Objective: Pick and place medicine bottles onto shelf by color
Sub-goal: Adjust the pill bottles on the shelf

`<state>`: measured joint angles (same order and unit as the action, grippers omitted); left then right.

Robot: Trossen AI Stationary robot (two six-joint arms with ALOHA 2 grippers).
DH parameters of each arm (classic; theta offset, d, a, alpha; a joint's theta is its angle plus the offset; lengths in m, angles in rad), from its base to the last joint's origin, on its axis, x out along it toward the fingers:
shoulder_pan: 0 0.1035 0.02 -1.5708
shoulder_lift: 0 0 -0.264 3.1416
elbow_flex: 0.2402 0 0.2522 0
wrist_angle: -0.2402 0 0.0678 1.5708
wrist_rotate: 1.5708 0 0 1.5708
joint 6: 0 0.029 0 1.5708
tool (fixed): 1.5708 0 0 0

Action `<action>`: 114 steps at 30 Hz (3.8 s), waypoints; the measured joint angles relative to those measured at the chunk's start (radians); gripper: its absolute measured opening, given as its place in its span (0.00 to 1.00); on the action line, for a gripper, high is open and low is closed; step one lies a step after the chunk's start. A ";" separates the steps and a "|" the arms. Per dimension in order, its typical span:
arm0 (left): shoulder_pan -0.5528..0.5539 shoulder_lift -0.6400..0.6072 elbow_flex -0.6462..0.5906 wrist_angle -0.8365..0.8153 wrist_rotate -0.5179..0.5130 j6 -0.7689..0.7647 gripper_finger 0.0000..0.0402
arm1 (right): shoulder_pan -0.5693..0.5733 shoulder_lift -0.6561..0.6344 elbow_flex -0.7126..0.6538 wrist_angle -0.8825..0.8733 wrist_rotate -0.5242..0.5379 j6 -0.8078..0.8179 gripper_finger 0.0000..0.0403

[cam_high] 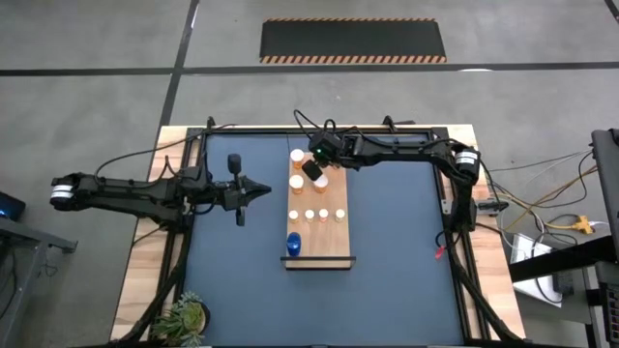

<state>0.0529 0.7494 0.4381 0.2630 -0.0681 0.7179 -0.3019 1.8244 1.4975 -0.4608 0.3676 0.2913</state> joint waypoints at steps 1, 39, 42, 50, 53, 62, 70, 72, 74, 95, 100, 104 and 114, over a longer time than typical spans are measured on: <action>0.000 0.000 0.000 0.000 0.000 0.000 0.02 | 0.000 -0.001 0.000 0.004 0.000 -0.003 0.09; 0.000 0.002 0.000 0.014 0.000 -0.005 0.02 | -0.044 -0.152 -0.113 -0.242 -0.103 -0.004 0.09; 0.000 0.002 0.000 0.014 0.000 -0.005 0.02 | -0.046 -0.152 -0.115 -0.237 -0.102 -0.004 0.09; -0.001 0.002 0.000 0.016 0.000 -0.005 0.02 | -0.046 -0.152 -0.116 -0.229 -0.102 -0.015 0.09; 0.000 0.002 0.000 0.016 0.000 -0.005 0.02 | -0.046 -0.153 -0.114 -0.231 -0.102 -0.020 0.09; -0.001 0.002 0.000 0.017 0.001 -0.005 0.02 | -0.031 -0.154 -0.056 -0.247 -0.166 -0.069 0.09; -0.001 0.002 -0.001 0.017 0.001 -0.005 0.02 | 0.013 -0.152 -0.053 -0.294 -0.410 -0.053 0.09; -0.001 0.003 -0.001 0.017 0.001 -0.006 0.02 | 0.022 -0.150 -0.054 -0.303 -0.409 -0.043 0.09; -0.001 0.005 -0.001 0.017 0.001 -0.006 0.02 | 0.032 -0.150 -0.056 -0.303 -0.410 -0.031 0.09; -0.001 0.016 -0.001 0.063 0.005 -0.033 0.02 | 0.076 -0.174 -0.112 -0.289 -0.338 -0.076 0.09; -0.001 0.021 -0.002 0.069 0.005 -0.034 0.02 | 0.074 -0.174 -0.164 -0.208 -0.327 -0.075 0.09; -0.001 0.021 -0.002 0.068 0.005 -0.034 0.02 | 0.075 -0.174 -0.181 -0.147 -0.315 -0.075 0.09; -0.001 0.021 -0.003 0.068 0.005 -0.034 0.02 | 0.075 -0.172 -0.183 -0.121 -0.315 -0.075 0.09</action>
<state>0.0517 0.7700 0.4351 0.3305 -0.0633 0.6838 -0.2272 1.6526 1.3148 -0.5813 0.0521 0.2165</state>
